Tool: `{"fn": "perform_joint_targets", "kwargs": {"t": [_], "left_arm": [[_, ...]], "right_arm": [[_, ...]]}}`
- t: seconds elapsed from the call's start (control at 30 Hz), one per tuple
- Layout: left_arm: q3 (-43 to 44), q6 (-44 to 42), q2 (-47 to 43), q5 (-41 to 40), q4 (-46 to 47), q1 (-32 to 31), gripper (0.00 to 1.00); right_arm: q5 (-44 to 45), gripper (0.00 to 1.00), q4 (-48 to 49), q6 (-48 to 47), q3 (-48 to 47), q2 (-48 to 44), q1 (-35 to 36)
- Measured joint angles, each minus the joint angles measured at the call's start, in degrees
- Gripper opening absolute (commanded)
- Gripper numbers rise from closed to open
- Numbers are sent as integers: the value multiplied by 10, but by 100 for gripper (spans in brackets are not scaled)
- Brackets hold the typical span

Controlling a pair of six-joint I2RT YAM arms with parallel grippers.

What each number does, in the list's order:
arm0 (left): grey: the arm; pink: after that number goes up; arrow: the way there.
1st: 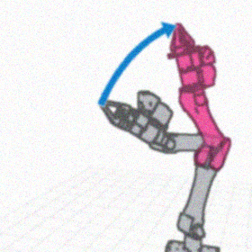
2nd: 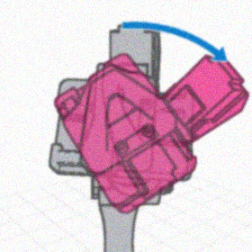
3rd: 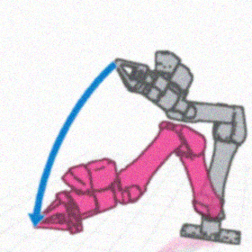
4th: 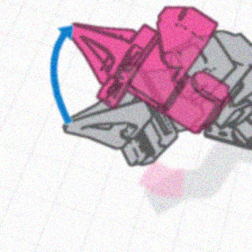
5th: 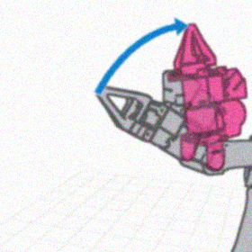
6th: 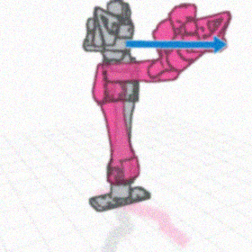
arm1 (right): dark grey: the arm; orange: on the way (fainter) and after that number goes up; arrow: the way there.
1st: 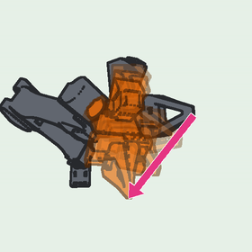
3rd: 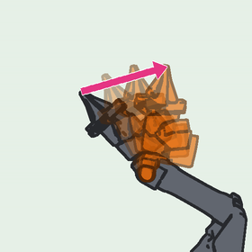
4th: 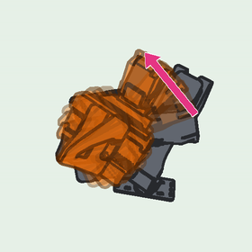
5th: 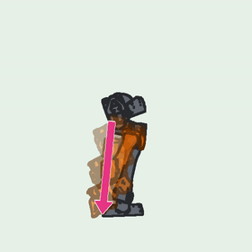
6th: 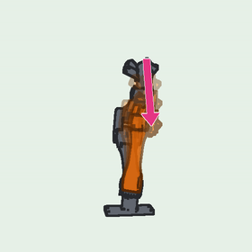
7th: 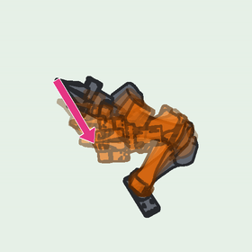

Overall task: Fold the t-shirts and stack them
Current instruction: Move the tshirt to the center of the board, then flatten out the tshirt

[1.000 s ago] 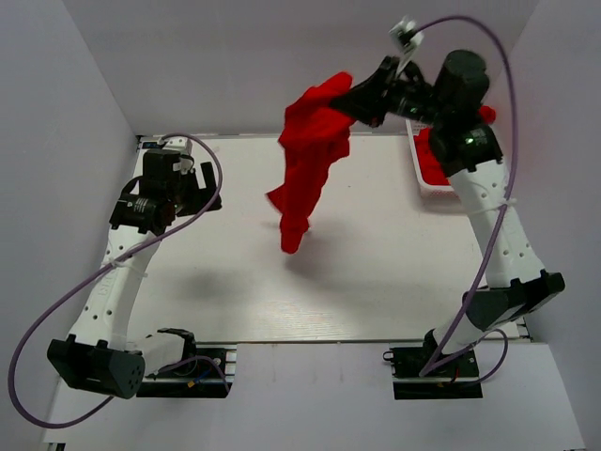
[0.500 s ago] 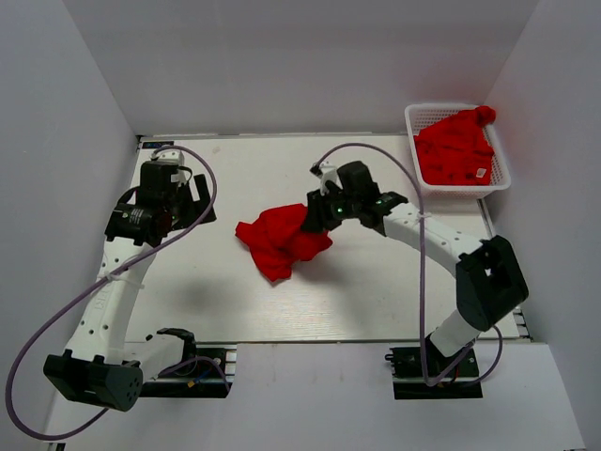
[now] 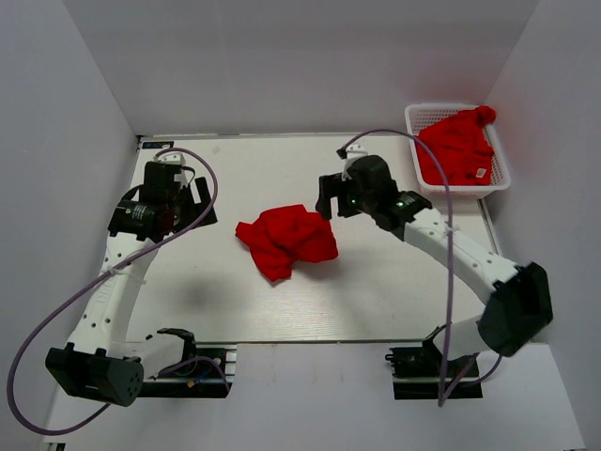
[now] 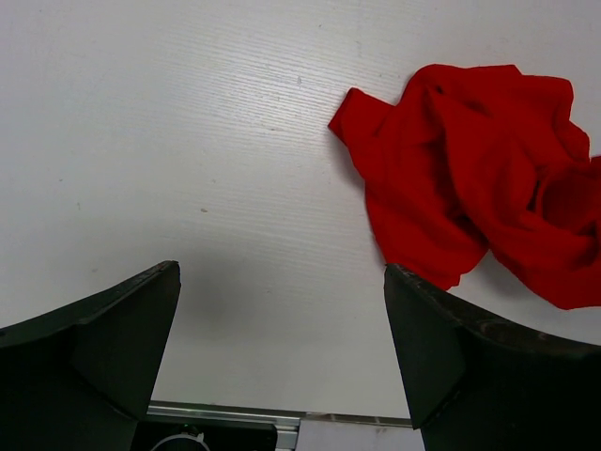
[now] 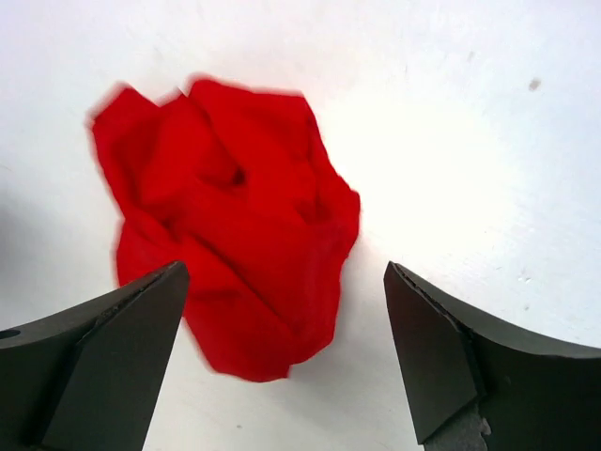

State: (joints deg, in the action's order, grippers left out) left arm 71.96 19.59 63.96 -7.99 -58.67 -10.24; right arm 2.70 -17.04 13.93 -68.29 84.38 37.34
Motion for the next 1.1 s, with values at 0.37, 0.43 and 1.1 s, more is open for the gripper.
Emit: {"fn": "perform_joint_targets", "kwargs": {"t": [0.37, 0.43, 1.1], "left_arm": [[17, 11, 34, 12, -1, 0, 100], [17, 15, 39, 14, 0, 0, 100], [-44, 28, 80, 76, 60, 0, 100]], "right_arm": [[2, 90, -5, 25, 22, -183, 0], [5, 90, -17, 26, 25, -184, 0], [29, 90, -63, 62, 102, -184, 0]]}}
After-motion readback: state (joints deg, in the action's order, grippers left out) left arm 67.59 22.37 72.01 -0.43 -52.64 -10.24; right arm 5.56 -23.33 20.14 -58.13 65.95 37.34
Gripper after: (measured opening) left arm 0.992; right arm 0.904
